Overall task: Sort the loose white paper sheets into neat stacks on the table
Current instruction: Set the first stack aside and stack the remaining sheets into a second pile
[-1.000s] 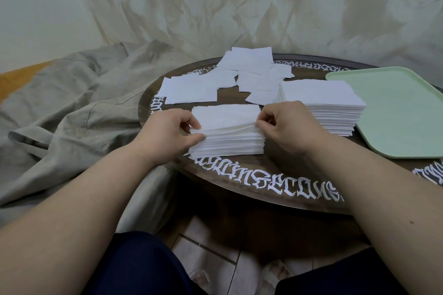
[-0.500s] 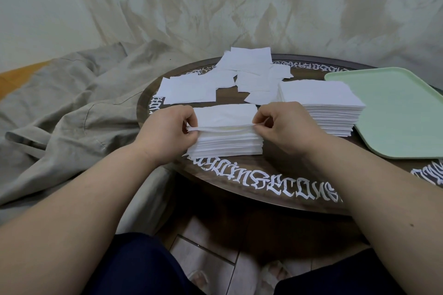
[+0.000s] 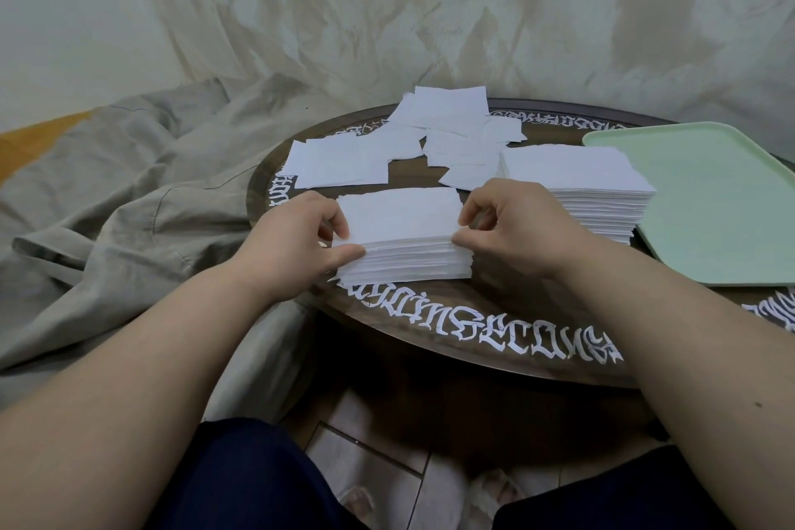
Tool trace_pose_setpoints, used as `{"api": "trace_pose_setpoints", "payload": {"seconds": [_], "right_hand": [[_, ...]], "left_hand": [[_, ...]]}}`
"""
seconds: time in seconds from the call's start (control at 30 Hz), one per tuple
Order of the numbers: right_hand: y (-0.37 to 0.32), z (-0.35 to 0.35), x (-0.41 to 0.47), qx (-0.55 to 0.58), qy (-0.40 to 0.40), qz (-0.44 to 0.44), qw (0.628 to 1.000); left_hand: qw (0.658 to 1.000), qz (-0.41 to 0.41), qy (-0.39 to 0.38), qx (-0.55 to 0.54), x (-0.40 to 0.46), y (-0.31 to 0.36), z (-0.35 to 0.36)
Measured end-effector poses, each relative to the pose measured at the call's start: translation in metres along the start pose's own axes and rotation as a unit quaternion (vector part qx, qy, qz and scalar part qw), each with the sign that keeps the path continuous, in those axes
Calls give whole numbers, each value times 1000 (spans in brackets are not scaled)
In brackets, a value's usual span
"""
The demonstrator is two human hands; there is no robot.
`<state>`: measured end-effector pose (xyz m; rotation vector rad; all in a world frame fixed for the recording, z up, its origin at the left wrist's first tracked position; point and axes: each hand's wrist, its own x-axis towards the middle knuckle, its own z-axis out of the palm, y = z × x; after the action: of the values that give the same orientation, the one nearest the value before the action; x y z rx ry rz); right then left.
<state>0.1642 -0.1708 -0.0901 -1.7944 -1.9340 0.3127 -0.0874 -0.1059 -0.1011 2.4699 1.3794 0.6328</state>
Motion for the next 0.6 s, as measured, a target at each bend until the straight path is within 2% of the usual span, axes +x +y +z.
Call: {"api": "trace_pose_setpoints", "payload": {"seconds": [0.13, 0.43, 0.6], "right_hand": [[-3, 0, 1, -4, -10, -1, 1000], [4, 4, 5, -43, 30, -9, 999], [2, 3, 4, -52, 1, -32, 998]], "left_hand": [[1000, -7, -10, -6, 0, -1, 0], [1000, -2, -20, -7, 0, 1, 0], [1000, -9, -19, -11, 0, 2, 0]]}}
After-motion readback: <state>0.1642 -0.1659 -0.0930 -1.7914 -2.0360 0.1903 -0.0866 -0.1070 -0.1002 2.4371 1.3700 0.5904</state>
